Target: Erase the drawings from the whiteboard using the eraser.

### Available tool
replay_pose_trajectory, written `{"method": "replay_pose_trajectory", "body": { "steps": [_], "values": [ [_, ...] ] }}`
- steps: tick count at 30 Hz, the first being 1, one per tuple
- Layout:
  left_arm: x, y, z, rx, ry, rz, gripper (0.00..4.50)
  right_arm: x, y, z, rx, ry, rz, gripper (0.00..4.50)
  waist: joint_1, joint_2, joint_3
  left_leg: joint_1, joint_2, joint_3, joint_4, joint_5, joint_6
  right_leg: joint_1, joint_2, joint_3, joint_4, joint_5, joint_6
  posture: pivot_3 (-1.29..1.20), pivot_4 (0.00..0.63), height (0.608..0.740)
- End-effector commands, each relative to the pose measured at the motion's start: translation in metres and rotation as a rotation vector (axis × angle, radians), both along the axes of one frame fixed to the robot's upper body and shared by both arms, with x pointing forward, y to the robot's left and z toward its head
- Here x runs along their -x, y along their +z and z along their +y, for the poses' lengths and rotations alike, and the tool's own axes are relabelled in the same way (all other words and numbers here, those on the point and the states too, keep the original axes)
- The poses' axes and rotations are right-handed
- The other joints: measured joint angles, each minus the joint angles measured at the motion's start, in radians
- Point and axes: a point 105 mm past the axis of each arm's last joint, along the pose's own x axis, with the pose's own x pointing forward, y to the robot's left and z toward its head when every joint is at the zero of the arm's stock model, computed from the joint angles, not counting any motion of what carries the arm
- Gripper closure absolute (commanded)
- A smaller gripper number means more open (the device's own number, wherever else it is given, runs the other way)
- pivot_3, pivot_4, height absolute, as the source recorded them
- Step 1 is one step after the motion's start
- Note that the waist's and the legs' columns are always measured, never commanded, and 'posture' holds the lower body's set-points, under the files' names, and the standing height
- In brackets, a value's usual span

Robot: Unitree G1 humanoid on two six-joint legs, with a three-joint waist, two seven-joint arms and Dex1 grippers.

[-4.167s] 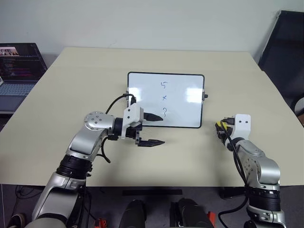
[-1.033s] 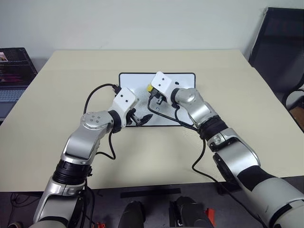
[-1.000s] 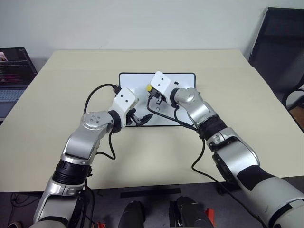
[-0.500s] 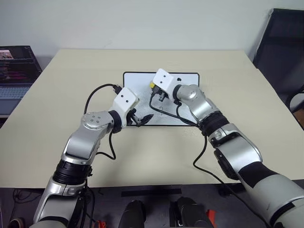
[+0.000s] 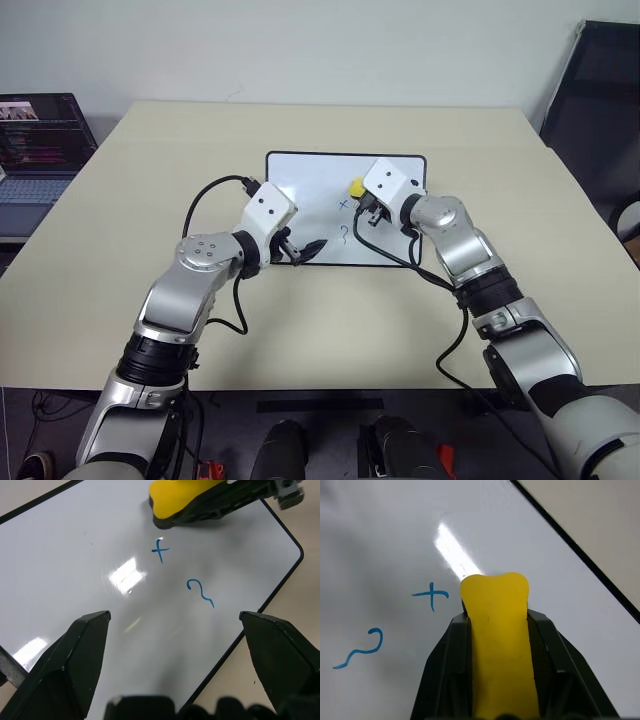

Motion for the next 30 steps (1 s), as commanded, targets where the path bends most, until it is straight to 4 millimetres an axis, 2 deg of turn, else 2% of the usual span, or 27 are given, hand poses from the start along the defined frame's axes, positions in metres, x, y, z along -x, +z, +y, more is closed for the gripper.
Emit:
{"method": "replay_pose_trajectory", "body": {
  "steps": [1,5,8,13,16,19,23,30],
  "values": [
    [-0.001,0.015,0.012,0.046,0.062,-0.084,0.00,0.019,0.046,0.002,-0.180,0.079,-0.099,3.40,-0.001,0.000,0.000,-0.001,0.000,0.000,0.000,0.000,0.000,-0.001,0.000,0.000,0.000,0.000,0.000,0.00,0.150,0.740],
    [0.005,0.009,0.027,0.127,0.138,-0.108,0.00,0.041,0.051,-0.012,-0.294,0.099,-0.101,3.40,-0.002,0.000,0.000,-0.001,0.001,-0.001,-0.001,0.000,0.000,-0.001,-0.001,0.000,-0.002,0.000,0.000,0.00,0.150,0.740],
    [0.014,0.000,0.037,0.185,0.181,-0.114,0.00,0.055,0.043,-0.029,-0.364,0.071,-0.085,3.40,0.000,0.000,0.000,-0.002,0.001,-0.001,-0.002,0.000,0.000,-0.001,-0.002,0.000,-0.004,0.000,0.000,0.00,0.150,0.740],
    [0.026,-0.017,0.055,0.222,0.259,-0.114,0.00,0.084,0.017,-0.054,-0.441,0.025,0.010,3.40,0.003,0.000,0.000,-0.002,0.001,-0.001,-0.001,0.000,0.000,0.000,-0.003,0.000,-0.005,0.000,0.000,0.00,0.150,0.740],
    [0.028,-0.014,0.057,0.253,0.273,-0.131,0.00,0.101,0.002,-0.061,-0.473,-0.007,0.051,3.40,0.004,0.000,0.000,-0.002,0.001,0.000,-0.001,0.000,0.000,0.000,-0.002,0.000,-0.005,-0.001,0.001,0.00,0.150,0.740],
    [0.025,-0.013,0.058,0.247,0.273,-0.133,0.00,0.112,-0.014,-0.060,-0.447,-0.024,0.075,3.40,0.005,0.000,0.000,-0.002,0.001,0.001,-0.001,0.000,0.000,0.000,-0.002,0.000,-0.005,-0.002,0.003,0.00,0.150,0.740],
    [0.021,-0.008,0.056,0.217,0.236,-0.119,0.00,0.119,-0.027,-0.045,-0.352,0.026,0.089,3.40,-0.002,0.000,0.000,-0.001,0.001,0.002,-0.001,0.000,0.000,0.001,0.000,0.001,-0.005,-0.003,0.005,0.00,0.150,0.740],
    [0.010,-0.001,0.052,0.151,0.181,-0.104,0.00,0.099,-0.018,-0.016,-0.257,0.082,0.045,3.40,-0.006,0.000,0.000,0.000,0.001,0.002,-0.001,0.000,0.000,0.001,0.002,0.001,-0.005,-0.003,0.005,0.00,0.150,0.740]
  ]
}}
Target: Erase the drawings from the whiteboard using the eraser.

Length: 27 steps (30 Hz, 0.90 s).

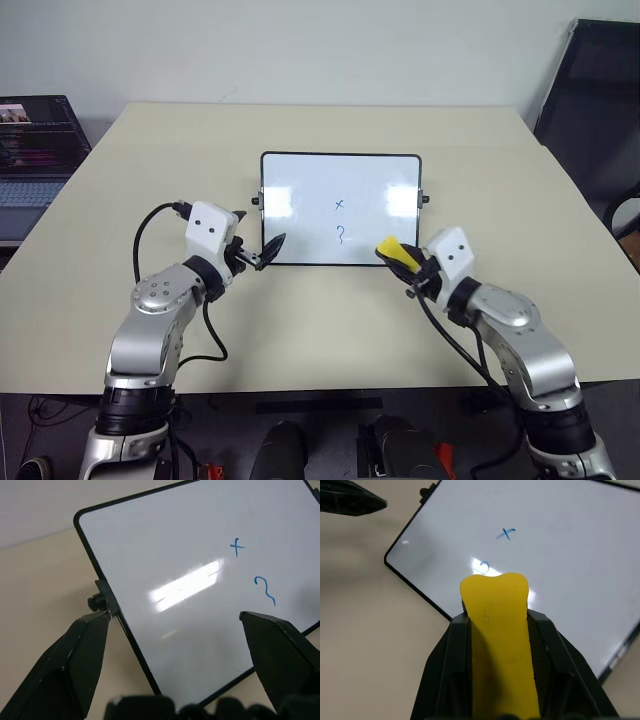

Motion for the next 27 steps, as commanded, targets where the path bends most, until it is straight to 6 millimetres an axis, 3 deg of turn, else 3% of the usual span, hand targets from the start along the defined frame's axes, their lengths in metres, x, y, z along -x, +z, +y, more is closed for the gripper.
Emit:
{"method": "replay_pose_trajectory", "body": {
  "steps": [1,10,15,19,23,27],
  "values": [
    [-0.002,0.006,-0.005,-0.032,-0.043,-0.001,0.00,-0.012,0.017,0.012,0.026,0.007,-0.081,3.40,0.001,0.000,0.000,0.000,0.000,0.000,0.000,0.000,0.000,0.000,0.000,0.000,0.000,0.000,0.000,0.00,0.150,0.740],
    [-0.011,0.006,-0.016,-0.085,-0.135,0.021,0.00,-0.072,0.042,0.051,0.175,-0.004,-0.168,3.40,0.001,0.000,0.000,-0.001,0.000,0.000,-0.001,0.000,0.000,-0.001,0.000,-0.001,-0.001,0.003,-0.005,0.00,0.150,0.740],
    [-0.009,0.010,-0.029,-0.094,-0.170,0.012,0.00,-0.090,0.040,0.062,0.244,0.000,-0.178,3.40,0.001,0.000,0.000,-0.003,0.000,-0.001,-0.001,0.000,0.000,-0.001,-0.001,-0.002,-0.001,0.003,-0.005,0.00,0.150,0.740],
    [-0.006,0.011,-0.034,-0.098,-0.182,0.012,0.00,-0.097,0.030,0.066,0.303,0.008,-0.159,3.40,0.001,0.000,0.000,-0.003,-0.001,-0.001,-0.001,0.000,0.000,-0.001,-0.002,-0.002,-0.002,0.003,-0.005,0.00,0.150,0.740],
    [-0.004,0.012,-0.034,-0.097,-0.181,0.012,0.00,-0.093,0.004,0.056,0.389,0.045,-0.083,3.40,0.001,0.000,0.000,-0.003,0.000,-0.002,-0.001,0.000,0.000,-0.001,-0.002,-0.002,-0.001,0.003,-0.005,0.00,0.150,0.740],
    [-0.003,0.012,-0.035,-0.097,-0.183,0.013,0.00,-0.107,0.023,0.043,0.360,-0.067,-0.155,3.40,0.000,0.000,0.000,-0.001,-0.001,-0.001,0.000,0.000,0.000,-0.001,-0.002,-0.002,0.002,0.003,-0.005,0.00,0.150,0.740]
  ]
}}
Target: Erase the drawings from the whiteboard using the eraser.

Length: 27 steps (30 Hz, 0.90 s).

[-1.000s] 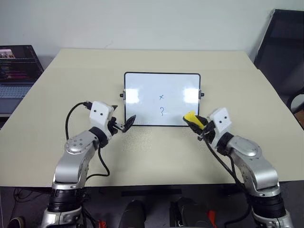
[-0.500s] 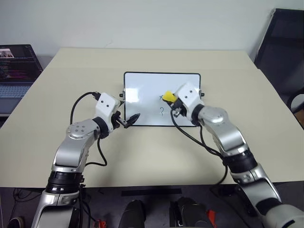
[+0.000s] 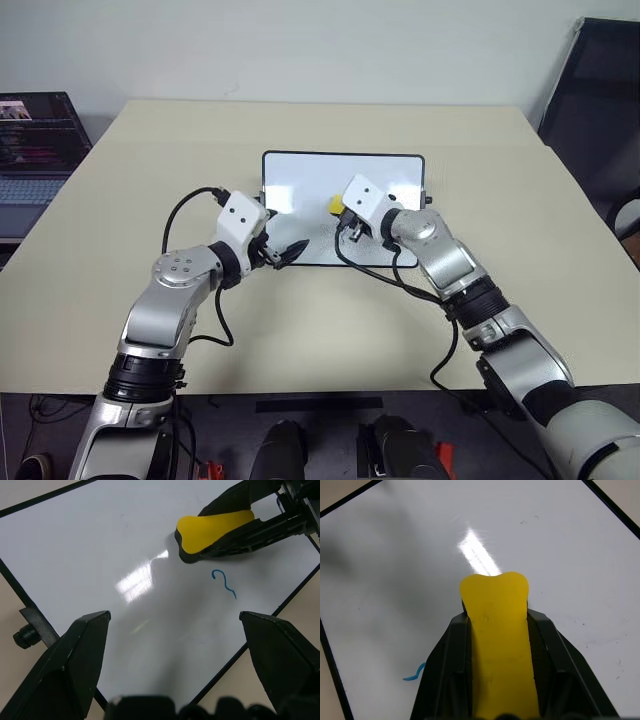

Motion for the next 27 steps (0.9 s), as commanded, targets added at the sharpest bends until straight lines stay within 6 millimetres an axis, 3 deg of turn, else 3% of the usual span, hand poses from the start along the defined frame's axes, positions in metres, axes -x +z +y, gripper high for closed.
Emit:
{"method": "replay_pose_trajectory", "body": {
  "steps": [1,4,9,13,21,23,27],
  "values": [
    [0.004,0.014,-0.006,-0.001,-0.017,-0.053,0.00,-0.017,0.019,-0.020,-0.027,-0.121,-0.090,3.40,0.000,0.000,0.000,0.000,0.000,0.000,0.000,0.000,0.000,0.000,0.000,0.000,0.001,0.000,0.000,0.00,0.150,0.740],
    [0.005,0.014,-0.008,0.003,-0.021,-0.051,0.00,-0.022,0.024,-0.024,-0.036,-0.143,-0.109,3.40,0.001,0.000,0.000,0.001,0.000,0.000,0.001,0.000,0.000,0.000,0.000,0.000,0.003,0.000,0.000,0.00,0.150,0.740],
    [0.006,0.013,-0.010,0.007,-0.028,-0.046,0.00,-0.009,-0.004,-0.020,0.047,-0.063,-0.001,3.40,0.002,0.000,0.000,0.001,0.000,0.000,0.001,0.000,0.000,0.000,0.000,0.000,0.002,0.000,0.000,0.00,0.150,0.740],
    [0.006,0.011,-0.011,0.008,-0.031,-0.042,0.00,0.004,-0.014,-0.014,0.100,0.015,0.031,3.40,0.000,0.000,0.000,0.001,0.000,0.000,0.001,0.000,0.000,0.000,0.000,0.000,0.003,0.000,0.000,0.00,0.150,0.740],
    [0.006,0.009,-0.012,0.013,-0.035,-0.037,0.00,-0.016,0.029,-0.014,-0.001,-0.109,-0.171,3.40,-0.002,0.000,0.000,0.002,0.000,0.000,0.001,0.001,-0.001,0.000,0.000,0.001,0.003,0.000,0.000,0.00,0.150,0.740],
    [0.007,0.008,-0.013,0.016,-0.035,-0.036,0.00,-0.013,0.024,-0.006,0.012,-0.076,-0.151,3.40,-0.002,0.000,0.000,0.002,0.000,0.001,0.001,0.001,-0.001,0.000,0.000,0.001,0.003,0.000,0.000,0.00,0.150,0.740],
    [0.007,0.006,-0.011,0.020,-0.031,-0.034,0.00,-0.004,-0.004,-0.003,0.086,-0.017,-0.041,3.40,-0.002,0.000,0.000,0.002,0.000,0.000,0.000,0.001,-0.001,0.000,0.000,0.001,0.003,0.000,0.000,0.00,0.150,0.740]
  ]
}}
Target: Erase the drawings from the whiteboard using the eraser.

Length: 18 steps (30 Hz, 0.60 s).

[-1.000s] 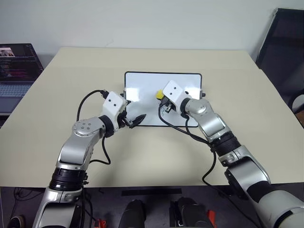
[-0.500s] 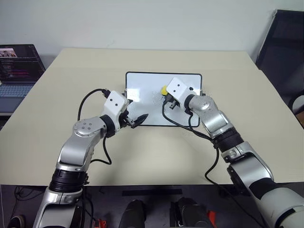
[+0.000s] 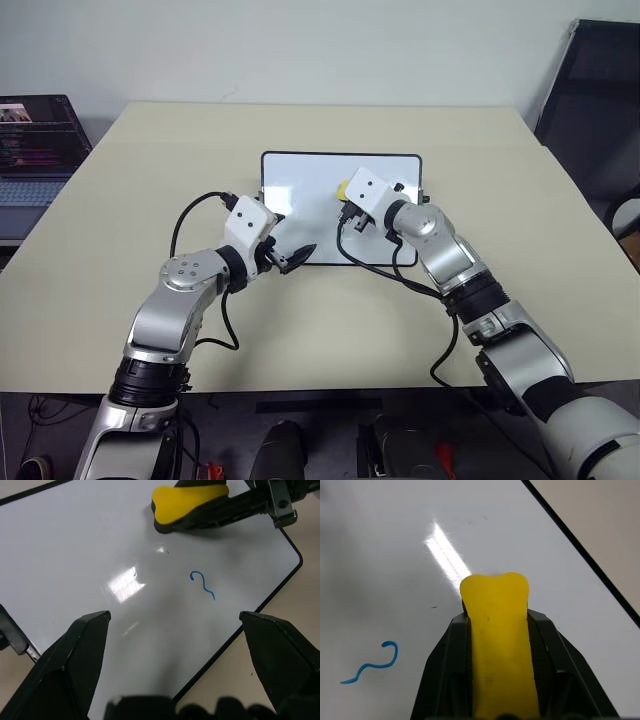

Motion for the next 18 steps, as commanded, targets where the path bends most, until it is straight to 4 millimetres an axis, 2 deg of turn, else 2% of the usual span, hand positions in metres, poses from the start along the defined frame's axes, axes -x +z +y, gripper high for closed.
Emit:
{"method": "replay_pose_trajectory", "body": {
  "steps": [1,5,9,12,14,18],
  "values": [
    [0.002,0.011,-0.001,0.009,-0.005,-0.051,0.00,0.009,-0.019,0.001,0.061,0.045,0.078,3.40,0.000,0.000,0.000,0.000,0.000,0.000,0.000,0.000,0.000,0.000,0.000,0.000,0.000,0.000,0.000,0.00,0.150,0.740],
    [0.002,0.008,0.000,0.010,-0.002,-0.049,0.00,0.013,-0.022,0.000,0.091,0.066,0.084,3.40,0.000,0.000,0.000,0.000,0.000,0.000,0.000,0.000,0.000,0.000,0.000,0.000,0.000,0.000,0.000,0.00,0.150,0.740],
    [0.002,0.007,-0.001,0.014,-0.003,-0.050,0.00,-0.001,0.005,-0.006,0.008,-0.023,-0.032,3.40,0.000,0.000,0.000,0.000,0.000,0.000,0.001,0.000,0.000,0.000,0.000,0.000,0.000,0.000,0.000,0.00,0.150,0.740],
    [0.003,0.008,-0.003,0.014,-0.006,-0.050,0.00,-0.013,0.021,-0.022,-0.042,-0.104,-0.085,3.40,0.000,0.000,0.000,0.000,0.000,0.000,0.001,0.000,0.000,0.000,0.000,0.000,0.001,0.000,0.000,0.00,0.150,0.740],
    [0.003,0.009,-0.003,0.015,-0.007,-0.051,0.00,-0.018,0.022,-0.032,-0.050,-0.139,-0.088,3.40,0.002,0.000,0.000,0.000,0.000,0.000,0.001,0.000,0.000,0.000,0.000,0.000,0.000,0.000,0.000,0.00,0.150,0.740],
    [0.002,0.010,-0.005,0.018,-0.008,-0.053,0.00,-0.017,0.013,-0.042,-0.037,-0.143,-0.040,3.40,0.004,0.000,0.000,0.000,0.000,0.000,0.000,0.000,0.000,0.000,0.000,0.000,0.000,0.000,0.000,0.00,0.150,0.740]
  ]
}}
